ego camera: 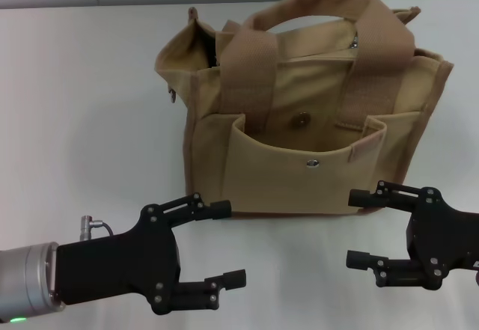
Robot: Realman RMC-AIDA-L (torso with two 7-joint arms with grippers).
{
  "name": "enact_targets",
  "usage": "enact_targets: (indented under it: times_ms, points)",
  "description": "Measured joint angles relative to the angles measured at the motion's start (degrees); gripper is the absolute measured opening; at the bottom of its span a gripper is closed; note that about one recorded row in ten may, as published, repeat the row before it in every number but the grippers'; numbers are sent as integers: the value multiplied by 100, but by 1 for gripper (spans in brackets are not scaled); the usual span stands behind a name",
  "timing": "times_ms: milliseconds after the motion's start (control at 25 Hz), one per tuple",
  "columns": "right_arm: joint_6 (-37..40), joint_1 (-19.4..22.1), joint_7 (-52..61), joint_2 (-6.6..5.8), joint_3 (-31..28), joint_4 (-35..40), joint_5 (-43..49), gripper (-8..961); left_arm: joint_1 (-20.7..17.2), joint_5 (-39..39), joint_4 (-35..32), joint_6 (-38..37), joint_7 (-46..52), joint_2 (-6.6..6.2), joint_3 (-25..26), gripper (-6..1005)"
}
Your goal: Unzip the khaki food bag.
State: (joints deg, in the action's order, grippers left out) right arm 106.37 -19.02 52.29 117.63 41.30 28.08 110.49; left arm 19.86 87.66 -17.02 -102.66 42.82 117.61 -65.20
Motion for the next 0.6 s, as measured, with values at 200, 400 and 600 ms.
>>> enact_targets:
  times_ms: [200, 400, 600]
  points:
    - [-12, -11, 3, 4, -6, 57, 12, 792, 26, 4, -3, 1, 2, -6, 16, 829]
    - [-61, -13, 3, 26, -8, 67, 19, 792, 37, 5, -3, 24, 4, -9, 34, 829]
    - [-71, -14, -17, 52, -8, 67, 10, 792, 29, 0, -3, 57, 6, -10, 35, 829]
